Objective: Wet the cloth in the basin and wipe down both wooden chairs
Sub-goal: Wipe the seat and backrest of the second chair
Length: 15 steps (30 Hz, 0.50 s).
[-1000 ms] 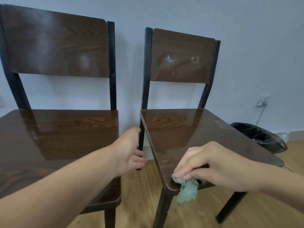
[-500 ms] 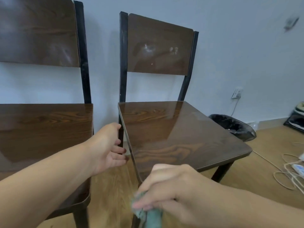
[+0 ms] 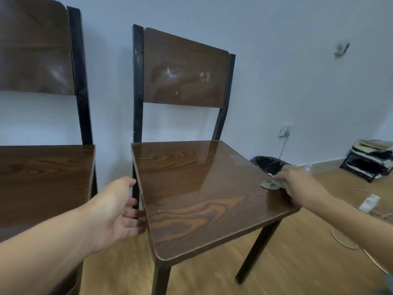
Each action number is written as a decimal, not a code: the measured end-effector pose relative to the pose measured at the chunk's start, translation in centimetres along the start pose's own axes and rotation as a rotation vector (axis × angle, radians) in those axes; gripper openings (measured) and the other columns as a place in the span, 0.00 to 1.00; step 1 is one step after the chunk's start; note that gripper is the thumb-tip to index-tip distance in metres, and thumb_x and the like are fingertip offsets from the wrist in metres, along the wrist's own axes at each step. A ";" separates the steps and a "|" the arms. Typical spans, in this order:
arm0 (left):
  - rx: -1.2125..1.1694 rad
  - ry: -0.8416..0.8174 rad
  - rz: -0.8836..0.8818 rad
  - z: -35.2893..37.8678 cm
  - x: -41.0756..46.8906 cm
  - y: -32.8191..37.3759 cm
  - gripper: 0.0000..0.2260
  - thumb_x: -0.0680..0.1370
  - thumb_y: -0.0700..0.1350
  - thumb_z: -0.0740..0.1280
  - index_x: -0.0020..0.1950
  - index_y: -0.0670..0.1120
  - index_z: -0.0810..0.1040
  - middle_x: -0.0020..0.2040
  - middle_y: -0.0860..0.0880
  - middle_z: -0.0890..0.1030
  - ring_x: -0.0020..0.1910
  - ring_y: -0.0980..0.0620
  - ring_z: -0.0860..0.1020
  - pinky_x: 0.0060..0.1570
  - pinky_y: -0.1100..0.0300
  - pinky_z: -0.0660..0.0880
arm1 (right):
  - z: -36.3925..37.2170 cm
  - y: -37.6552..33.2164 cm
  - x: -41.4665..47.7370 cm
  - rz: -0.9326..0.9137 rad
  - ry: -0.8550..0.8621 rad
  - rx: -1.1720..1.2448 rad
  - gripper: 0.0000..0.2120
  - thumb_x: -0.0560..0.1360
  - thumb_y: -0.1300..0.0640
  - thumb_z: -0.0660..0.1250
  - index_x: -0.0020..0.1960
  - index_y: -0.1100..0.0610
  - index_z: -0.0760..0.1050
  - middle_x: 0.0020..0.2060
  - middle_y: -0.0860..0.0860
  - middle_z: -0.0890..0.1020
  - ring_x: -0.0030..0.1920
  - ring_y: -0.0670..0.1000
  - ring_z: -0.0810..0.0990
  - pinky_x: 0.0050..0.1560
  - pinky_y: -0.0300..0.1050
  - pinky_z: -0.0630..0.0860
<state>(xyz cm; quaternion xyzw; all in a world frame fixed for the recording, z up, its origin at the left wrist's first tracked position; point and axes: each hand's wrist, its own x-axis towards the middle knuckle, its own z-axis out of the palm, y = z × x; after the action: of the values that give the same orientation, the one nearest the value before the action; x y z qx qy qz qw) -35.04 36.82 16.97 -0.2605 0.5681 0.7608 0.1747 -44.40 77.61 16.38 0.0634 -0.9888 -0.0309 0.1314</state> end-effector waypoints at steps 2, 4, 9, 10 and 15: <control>0.028 0.017 0.041 0.2 0.0 0.1 0.24 0.83 0.53 0.58 0.70 0.36 0.69 0.48 0.32 0.78 0.48 0.34 0.80 0.42 0.43 0.76 | -0.6 3.6 2.0 0.206 0.008 0.045 0.10 0.80 0.65 0.67 0.50 0.59 0.88 0.50 0.59 0.87 0.54 0.62 0.84 0.56 0.52 0.80; 0.055 0.044 0.070 0.4 0.4 0.2 0.18 0.83 0.53 0.59 0.62 0.38 0.71 0.46 0.32 0.79 0.45 0.34 0.80 0.38 0.44 0.76 | -1.0 3.2 3.8 0.284 0.109 0.152 0.07 0.80 0.62 0.70 0.51 0.59 0.88 0.51 0.59 0.88 0.54 0.62 0.84 0.57 0.51 0.78; 0.090 0.092 0.091 0.7 1.3 0.1 0.17 0.84 0.52 0.57 0.52 0.37 0.71 0.42 0.35 0.78 0.40 0.37 0.78 0.34 0.47 0.72 | 0.7 -6.8 6.0 0.040 0.063 0.392 0.07 0.80 0.61 0.71 0.54 0.60 0.88 0.53 0.56 0.88 0.54 0.56 0.85 0.59 0.43 0.75; 0.094 0.097 0.088 0.7 1.4 0.1 0.17 0.84 0.52 0.57 0.50 0.37 0.71 0.41 0.35 0.78 0.40 0.38 0.78 0.34 0.47 0.72 | 0.9 -8.8 6.3 -0.010 0.051 0.427 0.08 0.81 0.60 0.71 0.56 0.58 0.88 0.54 0.54 0.88 0.56 0.55 0.85 0.62 0.43 0.76; 0.059 0.158 0.099 0.9 2.5 0.6 0.21 0.84 0.52 0.57 0.67 0.37 0.70 0.45 0.34 0.80 0.42 0.37 0.80 0.33 0.47 0.73 | 0.4 -18.0 4.6 -0.447 0.004 0.509 0.10 0.82 0.58 0.70 0.61 0.51 0.86 0.57 0.47 0.87 0.58 0.45 0.82 0.65 0.38 0.76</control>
<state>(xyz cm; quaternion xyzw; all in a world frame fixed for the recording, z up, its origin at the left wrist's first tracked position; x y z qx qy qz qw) -37.54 37.48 16.15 -0.2861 0.6147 0.7283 0.0991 -46.77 59.19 15.81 0.3096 -0.9262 0.1889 0.1031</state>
